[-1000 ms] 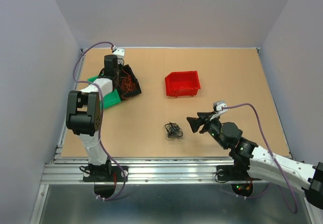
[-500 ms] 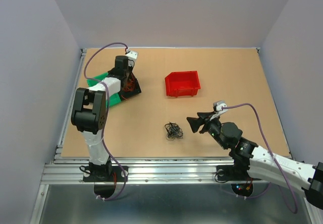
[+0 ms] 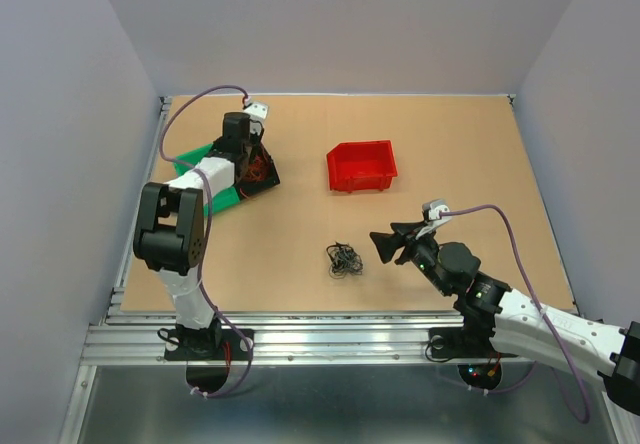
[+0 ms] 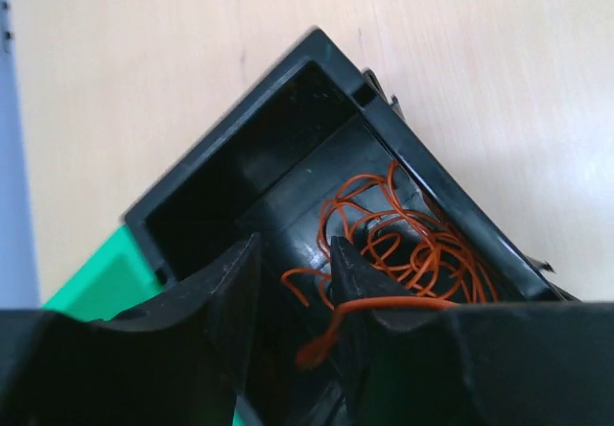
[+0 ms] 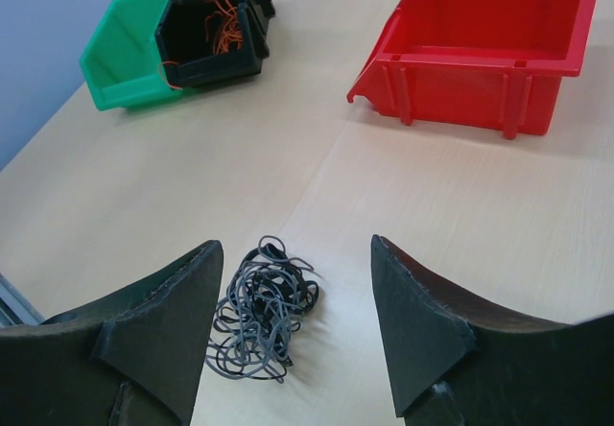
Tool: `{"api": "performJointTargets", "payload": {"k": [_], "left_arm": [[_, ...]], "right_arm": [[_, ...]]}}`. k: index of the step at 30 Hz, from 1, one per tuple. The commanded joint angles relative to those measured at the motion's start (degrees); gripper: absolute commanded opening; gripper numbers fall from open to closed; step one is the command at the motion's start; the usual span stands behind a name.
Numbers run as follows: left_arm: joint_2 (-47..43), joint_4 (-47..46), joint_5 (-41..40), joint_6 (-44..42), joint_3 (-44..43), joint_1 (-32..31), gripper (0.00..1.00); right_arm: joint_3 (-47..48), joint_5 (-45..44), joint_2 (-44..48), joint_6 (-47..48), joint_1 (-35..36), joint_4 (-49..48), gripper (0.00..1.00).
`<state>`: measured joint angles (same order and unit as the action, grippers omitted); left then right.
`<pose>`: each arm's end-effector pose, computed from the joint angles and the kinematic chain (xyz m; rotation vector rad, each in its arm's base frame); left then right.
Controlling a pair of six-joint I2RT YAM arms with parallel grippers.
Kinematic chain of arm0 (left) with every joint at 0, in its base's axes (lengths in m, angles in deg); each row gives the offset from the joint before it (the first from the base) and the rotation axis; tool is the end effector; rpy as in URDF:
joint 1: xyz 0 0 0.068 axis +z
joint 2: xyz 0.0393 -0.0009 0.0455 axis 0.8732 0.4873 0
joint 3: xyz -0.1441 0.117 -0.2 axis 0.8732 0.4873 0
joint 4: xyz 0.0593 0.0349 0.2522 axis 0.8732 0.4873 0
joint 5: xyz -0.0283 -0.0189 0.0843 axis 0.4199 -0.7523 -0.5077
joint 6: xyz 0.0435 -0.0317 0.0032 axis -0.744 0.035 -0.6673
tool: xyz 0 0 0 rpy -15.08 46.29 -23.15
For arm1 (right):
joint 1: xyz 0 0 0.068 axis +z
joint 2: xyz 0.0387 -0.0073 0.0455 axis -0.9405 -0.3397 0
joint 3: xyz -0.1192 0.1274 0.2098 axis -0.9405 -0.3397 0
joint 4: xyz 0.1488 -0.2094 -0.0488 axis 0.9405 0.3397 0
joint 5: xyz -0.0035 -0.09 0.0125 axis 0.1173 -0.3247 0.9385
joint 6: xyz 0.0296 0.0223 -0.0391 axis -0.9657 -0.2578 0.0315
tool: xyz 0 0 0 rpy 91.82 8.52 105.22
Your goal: Untangle the cables
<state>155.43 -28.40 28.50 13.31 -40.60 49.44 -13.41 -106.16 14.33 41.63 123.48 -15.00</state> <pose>0.4133 -0.0766 0.2132 0.4344 1.9972 0.2824 0.1106 0.1269 0.2244 -0.2012 1.6707 0.6641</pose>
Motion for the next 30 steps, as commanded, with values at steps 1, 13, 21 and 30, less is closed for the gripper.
{"api": "performJointTargets", "payload": {"k": [1,13,21,30], "left_arm": [[-8.71,-3.39,-0.25,1.03,0.46,0.06,0.53],[-12.24,-1.37,-3.76,-0.73,3.02,-1.52,0.7],[-6.35,-1.63,-4.81,-2.22,0.29,-1.35,0.0],[2.08,4.33,-6.92,-3.01,-7.34,0.94,0.0]], "right_arm": [[0.57,-0.15,-0.04,0.04,0.18,-1.81,0.68],[1.01,0.12,-1.8,0.04,0.27,-2.42,0.68],[1.01,-0.06,-1.79,0.04,0.27,-2.42,0.69],[1.27,0.12,-3.11,0.13,0.27,-3.12,0.69]]}}
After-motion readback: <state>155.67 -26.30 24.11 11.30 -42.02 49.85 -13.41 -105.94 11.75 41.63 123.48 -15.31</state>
